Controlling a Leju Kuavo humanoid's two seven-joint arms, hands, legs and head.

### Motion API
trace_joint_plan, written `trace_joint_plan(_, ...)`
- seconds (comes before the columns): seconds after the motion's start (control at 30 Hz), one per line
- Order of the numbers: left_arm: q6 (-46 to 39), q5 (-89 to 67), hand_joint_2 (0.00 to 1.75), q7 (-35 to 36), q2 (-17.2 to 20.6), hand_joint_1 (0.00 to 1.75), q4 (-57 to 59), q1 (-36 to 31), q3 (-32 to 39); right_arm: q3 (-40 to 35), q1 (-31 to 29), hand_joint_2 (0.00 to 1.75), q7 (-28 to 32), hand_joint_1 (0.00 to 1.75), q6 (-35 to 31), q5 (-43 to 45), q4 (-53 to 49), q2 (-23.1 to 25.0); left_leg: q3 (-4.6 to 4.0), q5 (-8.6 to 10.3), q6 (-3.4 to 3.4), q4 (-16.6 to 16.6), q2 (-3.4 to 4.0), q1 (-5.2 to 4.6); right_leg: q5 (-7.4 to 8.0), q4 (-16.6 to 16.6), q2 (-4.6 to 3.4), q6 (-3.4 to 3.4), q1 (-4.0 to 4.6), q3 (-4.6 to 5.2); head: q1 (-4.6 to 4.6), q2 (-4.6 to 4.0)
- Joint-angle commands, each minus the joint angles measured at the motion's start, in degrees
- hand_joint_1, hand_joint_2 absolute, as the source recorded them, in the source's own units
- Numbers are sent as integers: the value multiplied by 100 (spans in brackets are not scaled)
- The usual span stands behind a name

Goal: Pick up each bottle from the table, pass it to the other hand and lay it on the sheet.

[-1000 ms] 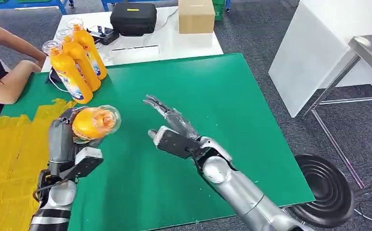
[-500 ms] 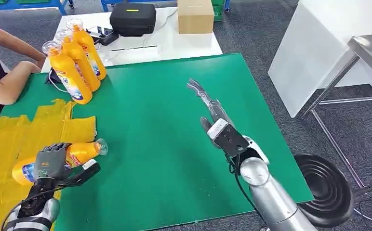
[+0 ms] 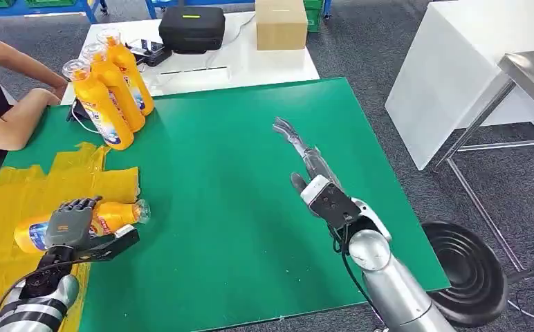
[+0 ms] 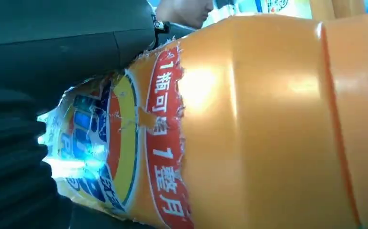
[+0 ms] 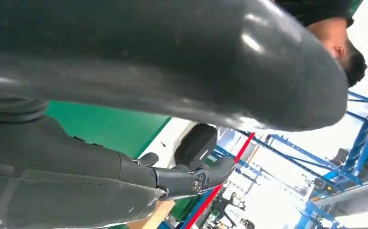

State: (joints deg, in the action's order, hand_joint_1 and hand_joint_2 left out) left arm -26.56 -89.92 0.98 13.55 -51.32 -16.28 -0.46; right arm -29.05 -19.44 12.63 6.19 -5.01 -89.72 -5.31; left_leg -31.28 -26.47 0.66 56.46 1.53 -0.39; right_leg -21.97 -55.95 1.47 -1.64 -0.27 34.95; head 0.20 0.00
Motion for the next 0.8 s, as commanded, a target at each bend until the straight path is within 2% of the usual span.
trace_joint_plan(0.03, 188, -8, 175, -263, -165, 0, 377, -67, 166, 104, -44, 0, -30, 0, 55, -69, 66, -49, 13, -3, -6, -4, -10, 5, -2, 5, -9, 1, 2, -14, 0, 0)
trace_joint_plan(0.33, 144, -8, 175, -297, -193, 0, 250, -34, 199, 106, -40, 0, -35, 0, 80, -105, 111, -44, 21, -3, -6, -4, -11, 6, -3, 5, -9, 0, 3, -22, 0, 0)
trace_joint_plan(0.47, -190, 19, 175, -317, -290, 0, -56, 60, 362, 95, -25, 0, -37, 0, 101, -125, 142, -56, 26, -8, -9, -2, -13, 12, -5, 8, -16, 1, 8, -29, 0, 0)
trace_joint_plan(0.5, -482, 178, 0, -396, -378, 0, -259, 153, 493, 89, -1, 0, -34, 0, 99, -130, 127, -59, 20, -4, -6, -3, -11, 6, -3, 5, -9, 0, 3, -22, 0, 0)
trace_joint_plan(0.53, -794, 708, 0, -702, -555, 0, -535, 262, 702, 89, 58, 0, 22, 0, -83, -371, 75, -57, 25, -7, -9, -2, -14, 13, -4, 9, -14, 1, 9, -29, 0, 0)
trace_joint_plan(0.57, -598, 2225, 0, -1570, -894, 0, -1100, 428, 977, 155, 271, 0, 182, 0, -467, -847, -98, 18, 21, -5, -6, -3, -12, 7, -4, 6, -8, 0, 4, -23, 0, 0)
trace_joint_plan(0.6, 35, 3376, 0, -2171, -1178, 0, -1618, 529, 1126, 341, 571, 0, 382, 0, -917, -1232, -311, 219, 24, -8, -6, -4, -18, 10, -7, 10, -7, -1, 6, -30, 0, 0)
trace_joint_plan(0.63, 802, 4262, 0, -2491, -1444, 0, -2167, 649, 1195, 434, 881, 0, 447, 0, -1027, -1387, -509, 389, 15, -3, -3, -5, -34, 7, -9, 10, 16, -3, 5, -25, -2, 2)
trace_joint_plan(0.67, 1641, 4895, 0, -2531, -1652, 0, -2747, 825, 1058, 451, 1165, 0, 486, 0, -1094, -1494, -680, 484, 17, -10, -4, 0, -43, 14, -16, 11, 18, -3, 11, -32, -2, 0)
trace_joint_plan(0.77, 1679, 4869, 0, -2369, -1723, 0, -3040, 944, 920, 399, 1314, 0, 538, 0, -1154, -1570, -749, 485, 19, -21, -2, 8, -70, 15, -33, 7, 43, -8, 12, -40, 2, 0)
trace_joint_plan(0.8, 1678, 4869, 0, -2377, -1704, 0, -3037, 956, 927, 407, 1304, 0, 536, 0, -1152, -1568, -743, 481, 16, -20, -3, 6, -37, 12, -24, 6, 18, -6, 10, -28, 0, 0)
